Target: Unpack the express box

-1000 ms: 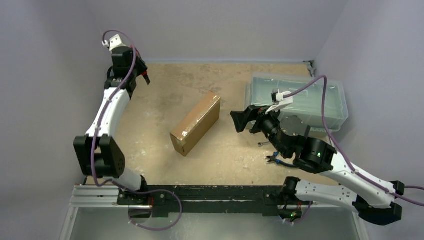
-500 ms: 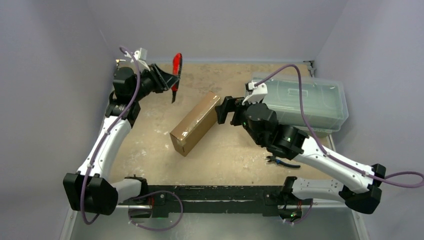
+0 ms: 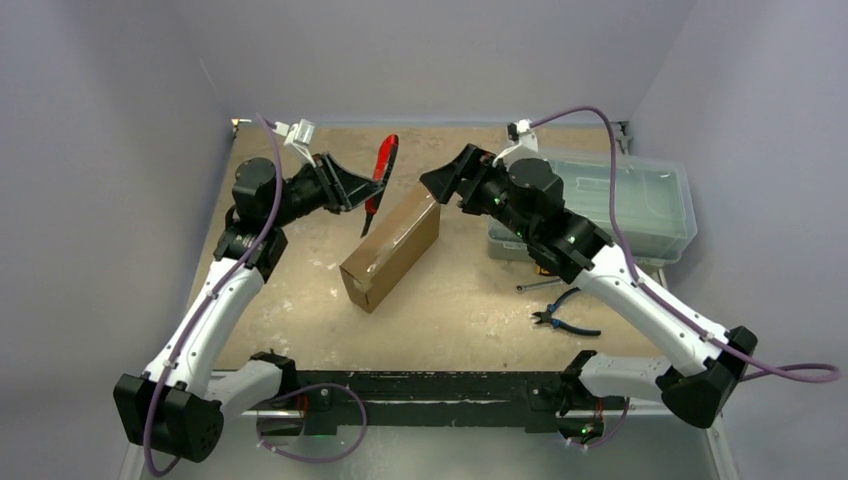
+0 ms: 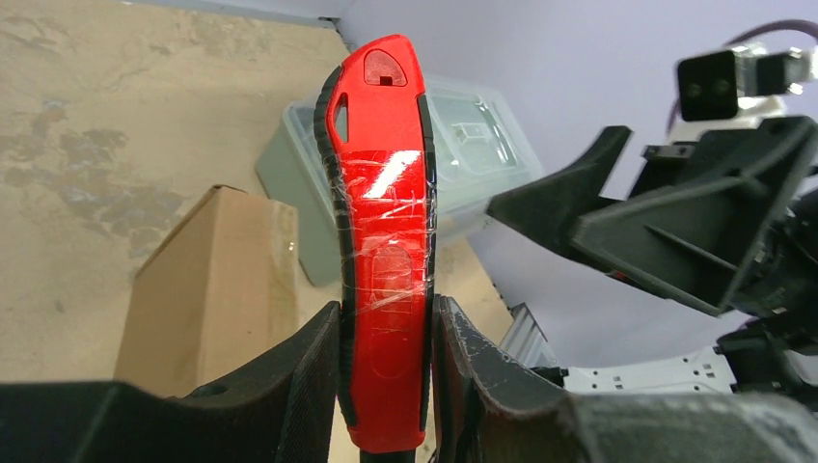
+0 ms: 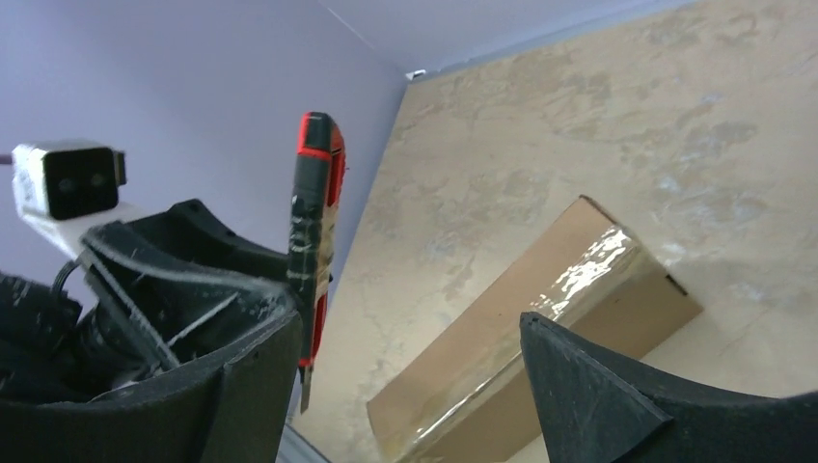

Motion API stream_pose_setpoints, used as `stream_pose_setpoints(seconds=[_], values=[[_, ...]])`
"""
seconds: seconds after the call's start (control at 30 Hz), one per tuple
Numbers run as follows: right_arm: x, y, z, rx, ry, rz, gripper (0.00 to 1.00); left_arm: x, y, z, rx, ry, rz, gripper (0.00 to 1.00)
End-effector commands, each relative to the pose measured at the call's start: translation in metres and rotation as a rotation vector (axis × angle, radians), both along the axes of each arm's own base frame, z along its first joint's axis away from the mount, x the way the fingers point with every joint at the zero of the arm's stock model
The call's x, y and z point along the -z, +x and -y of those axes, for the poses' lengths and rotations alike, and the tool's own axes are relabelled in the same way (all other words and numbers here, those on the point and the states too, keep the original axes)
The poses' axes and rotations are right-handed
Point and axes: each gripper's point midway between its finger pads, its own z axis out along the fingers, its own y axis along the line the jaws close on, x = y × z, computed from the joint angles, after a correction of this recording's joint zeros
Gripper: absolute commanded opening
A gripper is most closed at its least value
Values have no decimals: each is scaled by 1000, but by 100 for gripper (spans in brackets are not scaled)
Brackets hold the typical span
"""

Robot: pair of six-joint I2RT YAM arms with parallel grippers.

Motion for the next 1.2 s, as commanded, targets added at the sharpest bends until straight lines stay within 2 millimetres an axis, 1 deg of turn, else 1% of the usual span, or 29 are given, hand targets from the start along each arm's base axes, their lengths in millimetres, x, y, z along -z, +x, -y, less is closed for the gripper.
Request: stream_pose_setpoints(seconds=[0.0, 0.1, 0.17, 0.2, 0.3, 0.4, 0.5, 0.6, 0.73, 0.83, 0.9, 1.0, 1.03, 1.07, 1.1, 1.13, 1.17], values=[[-35, 0, -16, -4, 164, -22, 85, -15, -18, 8, 28, -34, 27, 0], [-31, 3, -27, -4, 191, -66, 89, -13, -21, 14, 39, -34, 23, 0], [-29, 3, -33, 11, 189, -93, 97, -12, -24, 19, 44, -30, 23, 0], [-32, 2, -35, 30, 185, -85, 99, -11, -25, 20, 43, -25, 27, 0], [-42, -2, -35, 103, 197, -53, 99, -7, -25, 26, 42, -5, 26, 0], [-42, 0, -35, 145, 229, -67, 95, -9, -28, 31, 52, 9, 40, 0], [-33, 7, -29, 221, 249, -120, 92, -9, -30, 35, 56, 22, 59, 0], [-24, 13, -26, 276, 247, -154, 87, -5, -34, 39, 76, 27, 53, 0], [-21, 13, -33, 261, 260, -168, 79, 0, -38, 44, 100, 29, 61, 0], [-18, 15, -35, 266, 257, -183, 77, -1, -42, 50, 121, 33, 78, 0], [-12, 17, -36, 280, 241, -196, 76, 0, -43, 53, 130, 42, 86, 0], [-5, 16, -41, 265, 250, -223, 69, -2, -47, 55, 142, 44, 99, 0], [-3, 15, -42, 265, 253, -232, 61, -3, -48, 56, 149, 44, 109, 0], [-1, 15, -42, 266, 253, -237, 57, -2, -49, 58, 154, 50, 115, 0], [-1, 15, -42, 263, 251, -234, 51, -1, -49, 59, 159, 61, 118, 0], [0, 15, -42, 264, 250, -232, 42, 0, -50, 60, 161, 73, 121, 0], [0, 15, -42, 260, 255, -231, 27, -2, -49, 60, 160, 80, 127, 0]])
